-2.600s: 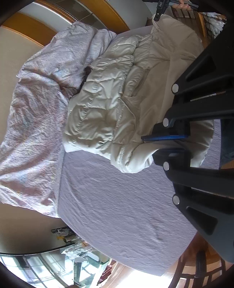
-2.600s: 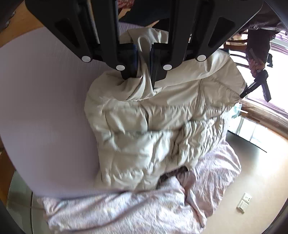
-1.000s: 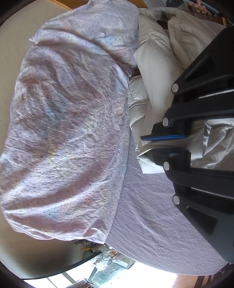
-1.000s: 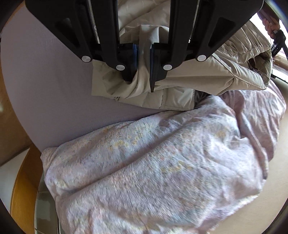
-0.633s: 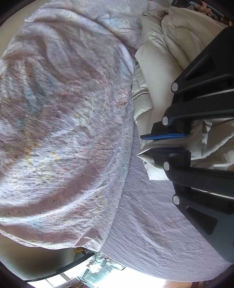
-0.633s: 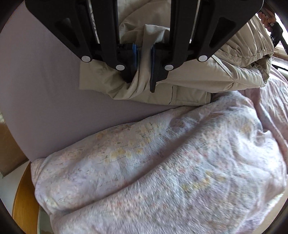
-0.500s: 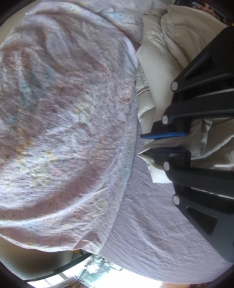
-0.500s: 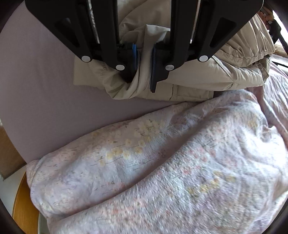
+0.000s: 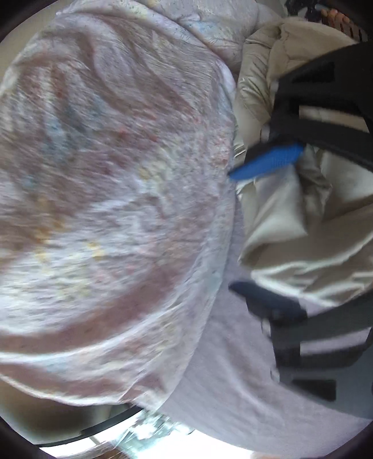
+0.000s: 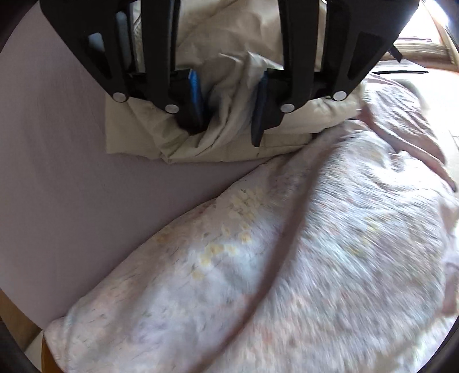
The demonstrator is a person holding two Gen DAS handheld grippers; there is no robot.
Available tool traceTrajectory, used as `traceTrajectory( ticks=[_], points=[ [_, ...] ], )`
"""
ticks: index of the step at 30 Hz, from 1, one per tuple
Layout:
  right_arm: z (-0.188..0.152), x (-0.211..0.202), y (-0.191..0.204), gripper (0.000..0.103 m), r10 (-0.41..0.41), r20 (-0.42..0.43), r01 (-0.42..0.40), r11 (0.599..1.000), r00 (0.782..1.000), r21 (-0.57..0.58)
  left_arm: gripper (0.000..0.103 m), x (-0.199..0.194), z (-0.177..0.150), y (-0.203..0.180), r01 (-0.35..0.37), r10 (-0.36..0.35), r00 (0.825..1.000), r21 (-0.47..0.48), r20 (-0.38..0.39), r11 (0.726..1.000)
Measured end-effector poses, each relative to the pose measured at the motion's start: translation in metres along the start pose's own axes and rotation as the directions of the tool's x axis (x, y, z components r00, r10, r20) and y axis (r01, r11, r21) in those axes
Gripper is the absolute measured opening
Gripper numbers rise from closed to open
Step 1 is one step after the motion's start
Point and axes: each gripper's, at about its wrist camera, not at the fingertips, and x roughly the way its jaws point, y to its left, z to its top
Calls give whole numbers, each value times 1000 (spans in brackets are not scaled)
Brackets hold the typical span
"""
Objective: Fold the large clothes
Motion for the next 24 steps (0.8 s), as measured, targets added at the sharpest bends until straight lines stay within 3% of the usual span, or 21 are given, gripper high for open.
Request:
traceTrajectory(
  ticks=[3,7,9,16,24],
  points=[
    [-3,-25,5,41,-2,43,4,999,999,-42,78,-20,2,-4,9,-11,1000,44,29,999],
    [-15,-57,21,61,-38,164,57,992,986,-110,78,-44,-10,-11,38,-42,998,85,45,996],
    [-23,-67,28,61,-17,178,42,989,984,-140,78,-52,-18,-21,60,-66,997,110,46,992],
    [-75,-29,84,61,-15,46,30,945,999,-325,78,-65,-58,-58,96,-104,994,202,25,975],
    [-128,30,136,57,-120,-15,98,868,993,-486,82,-64,-84,-73,67,-84,995,297,44,953]
  ],
)
